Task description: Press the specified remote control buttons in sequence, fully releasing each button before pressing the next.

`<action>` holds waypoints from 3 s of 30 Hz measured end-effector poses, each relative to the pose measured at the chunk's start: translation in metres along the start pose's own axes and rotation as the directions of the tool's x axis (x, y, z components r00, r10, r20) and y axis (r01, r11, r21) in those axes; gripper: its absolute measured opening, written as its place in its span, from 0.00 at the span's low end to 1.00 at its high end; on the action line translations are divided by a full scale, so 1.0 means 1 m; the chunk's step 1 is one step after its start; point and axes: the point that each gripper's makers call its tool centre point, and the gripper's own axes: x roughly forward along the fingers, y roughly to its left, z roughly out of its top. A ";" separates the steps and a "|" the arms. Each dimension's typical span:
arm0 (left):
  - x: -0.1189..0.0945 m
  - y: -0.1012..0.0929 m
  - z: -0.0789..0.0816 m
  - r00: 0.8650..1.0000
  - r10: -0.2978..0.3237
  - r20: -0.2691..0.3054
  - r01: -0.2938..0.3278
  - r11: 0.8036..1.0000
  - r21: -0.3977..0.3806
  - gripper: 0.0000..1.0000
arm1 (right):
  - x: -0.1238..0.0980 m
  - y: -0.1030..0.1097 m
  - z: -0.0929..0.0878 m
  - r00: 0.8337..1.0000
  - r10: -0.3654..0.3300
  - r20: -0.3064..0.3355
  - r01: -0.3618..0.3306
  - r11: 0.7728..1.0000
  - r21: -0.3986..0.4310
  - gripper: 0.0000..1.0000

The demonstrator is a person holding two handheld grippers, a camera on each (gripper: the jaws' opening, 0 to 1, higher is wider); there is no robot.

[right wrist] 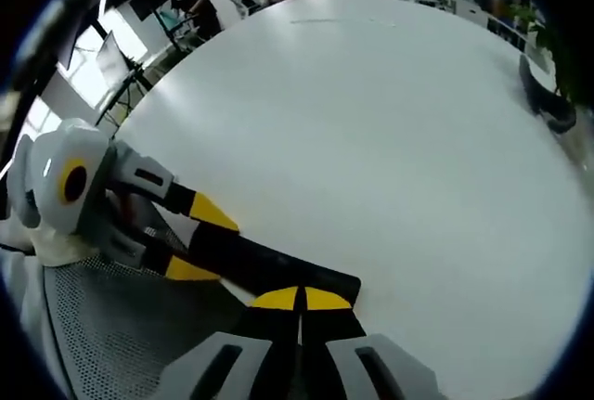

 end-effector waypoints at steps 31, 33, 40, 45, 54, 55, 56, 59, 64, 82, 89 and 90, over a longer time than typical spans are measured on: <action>0.001 -0.001 0.000 1.000 -0.015 0.014 0.014 1.000 0.022 0.24 | -0.001 -0.002 0.000 0.999 0.048 0.004 -0.048 0.993 0.105 0.00; 0.001 -0.001 0.001 1.000 -0.014 0.014 0.014 1.000 0.025 0.24 | -0.001 -0.001 0.001 0.999 0.047 0.005 -0.047 0.994 0.095 0.00; 0.003 -0.004 0.002 1.000 -0.023 0.017 0.023 0.999 0.036 0.24 | -0.005 0.003 0.014 0.995 0.057 0.081 -0.061 0.997 0.054 0.00; 0.004 -0.005 0.003 0.999 -0.029 0.021 0.028 0.999 0.042 0.24 | -0.002 0.004 0.012 0.995 0.067 0.070 -0.071 0.996 0.058 0.00; 0.005 -0.006 0.004 0.999 -0.031 0.024 0.031 0.999 0.038 0.24 | 0.004 0.006 0.007 0.997 0.071 0.033 -0.073 0.997 0.039 0.00; 0.005 -0.006 0.004 0.999 -0.032 0.024 0.031 0.999 0.035 0.24 | 0.005 0.006 0.006 0.997 0.069 0.031 -0.070 0.997 0.036 0.00; 0.005 -0.006 0.004 0.999 -0.032 0.024 0.031 0.999 0.030 0.24 | 0.005 0.006 0.006 0.997 0.067 0.032 -0.068 0.997 0.035 0.00; 0.005 -0.006 0.004 0.999 -0.031 0.024 0.030 0.999 0.030 0.24 | 0.005 0.005 0.006 0.998 0.061 0.034 -0.062 0.997 0.039 0.00; 0.005 -0.006 0.004 0.999 -0.031 0.025 0.031 0.999 0.030 0.24 | 0.005 0.005 0.006 0.997 0.062 0.041 -0.064 0.997 0.040 0.00; 0.005 -0.006 0.004 0.999 -0.030 0.027 0.029 0.999 0.031 0.24 | 0.009 0.002 0.007 0.987 0.082 -0.139 -0.056 0.982 0.181 0.00; 0.005 -0.006 0.003 0.999 -0.031 0.027 0.030 0.999 0.030 0.24 | 0.011 0.002 0.007 0.961 0.131 -0.242 -0.085 0.978 0.192 0.00; 0.005 -0.006 0.003 0.999 -0.031 0.028 0.030 0.999 0.030 0.24 | 0.010 0.002 0.005 0.963 0.133 -0.234 -0.086 0.976 0.200 0.00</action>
